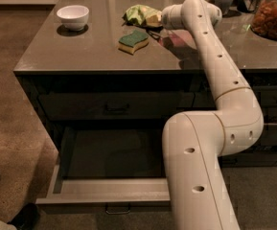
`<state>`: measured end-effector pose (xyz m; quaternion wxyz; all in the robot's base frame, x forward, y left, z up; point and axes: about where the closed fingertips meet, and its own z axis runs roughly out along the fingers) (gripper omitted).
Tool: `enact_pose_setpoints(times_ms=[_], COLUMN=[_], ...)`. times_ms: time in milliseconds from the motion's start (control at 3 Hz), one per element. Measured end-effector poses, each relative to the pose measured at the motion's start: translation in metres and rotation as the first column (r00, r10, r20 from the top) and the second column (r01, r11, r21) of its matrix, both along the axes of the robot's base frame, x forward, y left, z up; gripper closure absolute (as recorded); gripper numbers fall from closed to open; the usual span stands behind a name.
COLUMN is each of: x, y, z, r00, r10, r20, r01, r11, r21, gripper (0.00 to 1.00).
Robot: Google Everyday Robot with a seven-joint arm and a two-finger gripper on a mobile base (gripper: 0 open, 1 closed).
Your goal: Place green jalapeno chip bag into middle drawer
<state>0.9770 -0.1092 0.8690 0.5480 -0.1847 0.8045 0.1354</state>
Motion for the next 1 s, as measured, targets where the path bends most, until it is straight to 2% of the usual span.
enact_pose_setpoints(times_ms=[667, 1000], x=[-0.0012, -0.0043], y=[0.0019, 0.0006], z=[-0.0013, 0.0043], r00=[0.9997, 0.9980], r10=[0.022, 0.052], r20=[0.009, 0.035], r01=[-0.022, -0.051], r11=[0.999, 0.998], r21=[-0.030, -0.024], gripper=[0.92, 1.00])
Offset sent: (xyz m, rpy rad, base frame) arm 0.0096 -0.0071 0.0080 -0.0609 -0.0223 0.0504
